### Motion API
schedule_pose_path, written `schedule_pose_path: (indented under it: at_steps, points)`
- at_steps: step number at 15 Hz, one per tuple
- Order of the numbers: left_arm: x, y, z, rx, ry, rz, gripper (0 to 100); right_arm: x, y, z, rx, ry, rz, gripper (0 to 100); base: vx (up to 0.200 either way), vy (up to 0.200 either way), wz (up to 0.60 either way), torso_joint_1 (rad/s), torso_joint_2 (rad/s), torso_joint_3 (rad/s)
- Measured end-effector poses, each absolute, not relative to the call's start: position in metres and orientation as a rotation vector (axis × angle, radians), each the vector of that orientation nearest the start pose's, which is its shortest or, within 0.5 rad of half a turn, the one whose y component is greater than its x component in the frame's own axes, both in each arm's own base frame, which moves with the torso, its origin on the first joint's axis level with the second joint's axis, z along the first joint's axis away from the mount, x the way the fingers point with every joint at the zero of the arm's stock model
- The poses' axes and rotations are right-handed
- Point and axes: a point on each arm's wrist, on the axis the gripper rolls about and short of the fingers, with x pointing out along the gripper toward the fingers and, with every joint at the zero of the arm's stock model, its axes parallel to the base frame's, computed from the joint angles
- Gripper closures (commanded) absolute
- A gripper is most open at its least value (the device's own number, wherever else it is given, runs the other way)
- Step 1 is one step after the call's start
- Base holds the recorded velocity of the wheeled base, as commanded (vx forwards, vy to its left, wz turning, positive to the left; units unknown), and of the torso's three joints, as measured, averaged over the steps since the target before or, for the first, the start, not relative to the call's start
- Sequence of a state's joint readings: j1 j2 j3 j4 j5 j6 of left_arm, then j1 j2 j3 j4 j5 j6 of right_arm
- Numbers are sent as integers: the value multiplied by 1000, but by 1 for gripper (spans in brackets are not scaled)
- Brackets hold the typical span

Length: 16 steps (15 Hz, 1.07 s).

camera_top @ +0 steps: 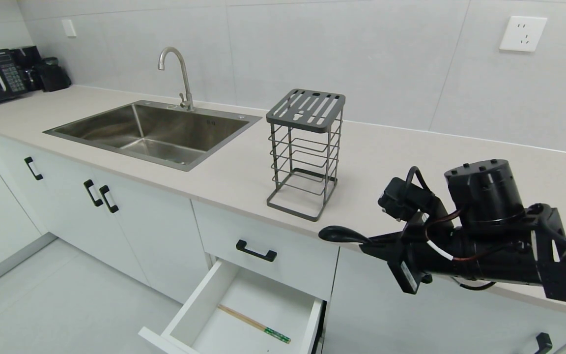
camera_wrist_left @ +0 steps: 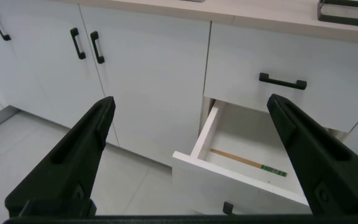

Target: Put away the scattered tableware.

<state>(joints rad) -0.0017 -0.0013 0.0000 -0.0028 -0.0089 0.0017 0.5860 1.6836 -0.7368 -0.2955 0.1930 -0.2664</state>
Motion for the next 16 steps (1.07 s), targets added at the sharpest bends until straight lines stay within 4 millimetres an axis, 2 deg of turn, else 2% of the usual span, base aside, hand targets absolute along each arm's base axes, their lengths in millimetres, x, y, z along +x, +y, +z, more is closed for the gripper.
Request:
schedule_pose_path:
  at_steps: [4,7,11,16]
  points:
    - [-23,0,76,2,-4,-11,0,218,171,134,-390,552,911,100,0,0,0,0,0,0]
    - [-23,0,76,2,-4,-11,0,212,190,130,-392,547,1015,100,0,0,0,0,0,0]
    - [-23,0,76,2,-4,-10,0,207,229,125,-387,519,1166,100,0,0,0,0,0,0]
    - [-23,0,76,2,-4,-10,0,209,295,132,-178,564,1234,100,0,0,0,0,0,0]
